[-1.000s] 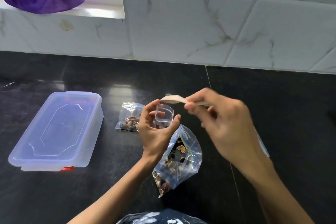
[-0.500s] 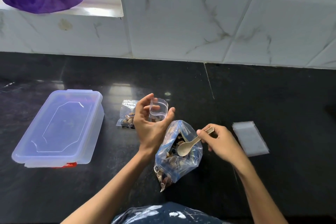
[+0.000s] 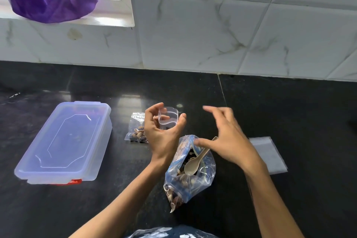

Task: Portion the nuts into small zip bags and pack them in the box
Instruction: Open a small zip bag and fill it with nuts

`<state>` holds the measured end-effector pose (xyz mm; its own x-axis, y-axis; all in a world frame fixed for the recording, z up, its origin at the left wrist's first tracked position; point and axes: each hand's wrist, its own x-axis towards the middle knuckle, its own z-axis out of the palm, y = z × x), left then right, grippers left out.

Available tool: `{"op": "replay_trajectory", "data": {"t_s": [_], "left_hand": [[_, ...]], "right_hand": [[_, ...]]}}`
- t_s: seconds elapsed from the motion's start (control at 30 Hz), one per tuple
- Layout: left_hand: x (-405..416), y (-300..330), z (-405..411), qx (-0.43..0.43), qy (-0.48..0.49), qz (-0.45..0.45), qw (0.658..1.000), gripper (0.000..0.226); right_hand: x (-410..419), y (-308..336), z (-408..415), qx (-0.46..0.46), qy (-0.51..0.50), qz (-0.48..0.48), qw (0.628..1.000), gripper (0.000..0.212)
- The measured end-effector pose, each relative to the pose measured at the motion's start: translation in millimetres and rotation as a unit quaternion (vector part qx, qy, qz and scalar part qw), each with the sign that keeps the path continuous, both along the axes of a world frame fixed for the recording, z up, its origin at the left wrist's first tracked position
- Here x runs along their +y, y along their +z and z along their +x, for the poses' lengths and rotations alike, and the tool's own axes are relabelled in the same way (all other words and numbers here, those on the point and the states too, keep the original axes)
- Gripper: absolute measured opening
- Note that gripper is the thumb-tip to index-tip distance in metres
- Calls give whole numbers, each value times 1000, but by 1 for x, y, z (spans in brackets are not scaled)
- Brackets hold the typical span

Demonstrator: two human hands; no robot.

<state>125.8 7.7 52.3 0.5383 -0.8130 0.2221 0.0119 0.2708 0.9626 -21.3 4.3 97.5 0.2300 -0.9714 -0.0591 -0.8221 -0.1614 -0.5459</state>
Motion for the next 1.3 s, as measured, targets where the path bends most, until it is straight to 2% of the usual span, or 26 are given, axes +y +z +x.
{"op": "replay_trajectory", "data": {"t_s": [0.07, 0.13, 0.23, 0.33, 0.43, 0.5, 0.6, 0.73, 0.83, 0.93, 1.13, 1.23, 1.3], "left_hand": [[-5, 8, -2, 11, 3, 1, 1000, 47], [-12, 13, -1, 15, 12, 12, 1000, 49], [-22, 12, 7, 14, 4, 71, 997, 63], [-23, 15, 13, 17, -69, 133, 989, 80], [-19, 22, 23, 48, -121, 147, 980, 74], [-19, 20, 38, 29, -146, 161, 976, 66], [-16, 17, 55, 23, -202, 140, 969, 47], [-13, 19, 62, 12, -196, 97, 976, 20], [-15, 16, 63, -5, -176, 107, 979, 11], [-17, 16, 64, -13, -153, 109, 982, 12], [-17, 19, 59, -35, -121, 93, 988, 11], [-17, 18, 61, -38, -131, 87, 987, 11], [-17, 18, 64, -39, -135, 88, 986, 12]], "right_hand": [[-8, 8, 21, -120, 83, -13, 989, 79], [-17, 1, 40, -202, 118, -10, 972, 70], [-25, -14, 56, -321, 77, 21, 944, 58], [-30, -21, 63, -414, 13, 46, 909, 36], [-35, -22, 68, -468, -32, 52, 882, 15], [-38, -22, 67, -505, -40, 70, 860, 15], [-42, -23, 67, -514, -38, 90, 852, 14], [-40, -21, 72, -531, -23, 105, 841, 19], [-40, -18, 76, -509, -11, 86, 856, 16], [-42, -18, 79, -487, -7, 77, 870, 13], [-44, -24, 86, -429, 2, 57, 901, 21], [-46, -22, 84, -430, 0, 60, 901, 22], [-47, -21, 79, -454, -5, 76, 888, 24]]}}
